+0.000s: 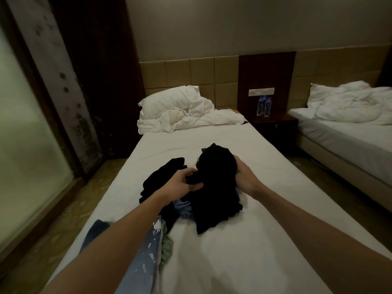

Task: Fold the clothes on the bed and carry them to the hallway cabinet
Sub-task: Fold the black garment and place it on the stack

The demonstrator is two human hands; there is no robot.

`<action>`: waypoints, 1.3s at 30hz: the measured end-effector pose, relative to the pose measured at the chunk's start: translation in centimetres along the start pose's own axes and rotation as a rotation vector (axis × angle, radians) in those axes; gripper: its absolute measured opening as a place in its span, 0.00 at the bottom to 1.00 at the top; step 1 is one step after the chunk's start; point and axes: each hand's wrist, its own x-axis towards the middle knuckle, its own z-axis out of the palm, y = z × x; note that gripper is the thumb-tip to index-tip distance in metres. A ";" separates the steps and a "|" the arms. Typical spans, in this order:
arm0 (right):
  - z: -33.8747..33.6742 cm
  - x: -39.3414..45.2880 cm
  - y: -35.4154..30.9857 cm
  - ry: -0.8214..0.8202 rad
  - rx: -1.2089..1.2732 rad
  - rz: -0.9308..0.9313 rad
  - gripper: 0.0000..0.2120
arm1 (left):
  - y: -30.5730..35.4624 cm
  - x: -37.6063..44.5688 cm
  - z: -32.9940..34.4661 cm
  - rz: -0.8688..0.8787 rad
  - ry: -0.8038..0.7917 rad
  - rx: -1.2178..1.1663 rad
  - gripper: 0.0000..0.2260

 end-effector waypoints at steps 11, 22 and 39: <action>0.0 -2.5 -0.7 -0.299 0.093 0.213 0.08 | 2.6 -1.4 -0.2 -0.180 0.144 0.066 0.19; 1.7 -1.7 -0.2 -0.174 -0.151 0.056 0.10 | 4.2 -1.5 -0.2 -0.249 -0.273 -0.013 0.21; -5.1 -2.0 3.7 -0.052 -0.452 0.227 0.21 | 3.2 -0.4 -3.1 -0.151 0.248 -0.439 0.11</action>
